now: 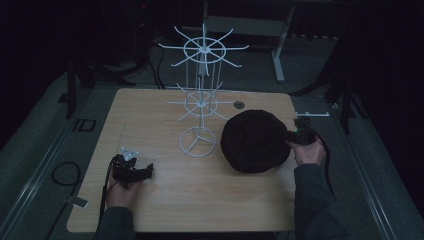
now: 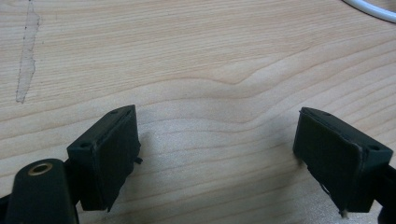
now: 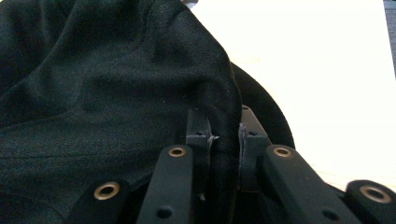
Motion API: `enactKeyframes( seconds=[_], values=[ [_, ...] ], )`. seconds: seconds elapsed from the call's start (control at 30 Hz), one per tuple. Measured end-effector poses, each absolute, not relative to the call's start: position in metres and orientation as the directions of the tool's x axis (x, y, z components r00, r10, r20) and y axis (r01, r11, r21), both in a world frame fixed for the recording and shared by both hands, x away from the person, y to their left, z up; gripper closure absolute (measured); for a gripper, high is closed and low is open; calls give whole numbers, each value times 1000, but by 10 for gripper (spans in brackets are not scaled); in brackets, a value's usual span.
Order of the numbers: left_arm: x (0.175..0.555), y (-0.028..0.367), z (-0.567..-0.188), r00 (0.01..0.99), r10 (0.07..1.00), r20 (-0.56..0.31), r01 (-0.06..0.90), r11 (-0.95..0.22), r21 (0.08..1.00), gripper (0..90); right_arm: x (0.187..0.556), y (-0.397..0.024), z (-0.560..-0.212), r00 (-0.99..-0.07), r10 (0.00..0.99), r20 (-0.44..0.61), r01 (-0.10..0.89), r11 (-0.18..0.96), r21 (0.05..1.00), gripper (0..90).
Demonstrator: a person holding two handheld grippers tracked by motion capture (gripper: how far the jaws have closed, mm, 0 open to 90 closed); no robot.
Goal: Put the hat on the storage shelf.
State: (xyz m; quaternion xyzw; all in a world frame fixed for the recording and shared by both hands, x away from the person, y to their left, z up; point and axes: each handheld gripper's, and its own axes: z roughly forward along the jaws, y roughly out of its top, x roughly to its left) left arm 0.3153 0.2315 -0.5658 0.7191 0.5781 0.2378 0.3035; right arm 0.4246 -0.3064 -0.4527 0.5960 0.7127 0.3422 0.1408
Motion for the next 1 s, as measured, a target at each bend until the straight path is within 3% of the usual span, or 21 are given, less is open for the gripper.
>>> enactKeyframes(
  seconds=[1.0],
  values=[
    [315,231,-566,218,976,-9,687,-147,711,149,427,-328,-422,-235,927,293,717,-38,696,793]
  ],
)
